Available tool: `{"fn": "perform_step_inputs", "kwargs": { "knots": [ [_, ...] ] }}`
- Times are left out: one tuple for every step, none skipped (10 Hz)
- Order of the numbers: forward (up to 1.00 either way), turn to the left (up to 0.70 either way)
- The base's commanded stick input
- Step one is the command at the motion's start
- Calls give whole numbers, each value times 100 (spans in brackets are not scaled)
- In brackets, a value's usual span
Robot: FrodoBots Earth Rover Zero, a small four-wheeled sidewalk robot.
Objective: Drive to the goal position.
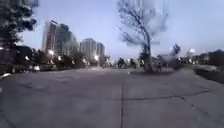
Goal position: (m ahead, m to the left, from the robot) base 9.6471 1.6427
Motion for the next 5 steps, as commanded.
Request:
{"fn": "perform_step_inputs", "kwargs": {
  "knots": [
    [70, 0],
    [70, 0],
    [70, 0],
    [70, 0],
    [70, 0]
  ]
}}
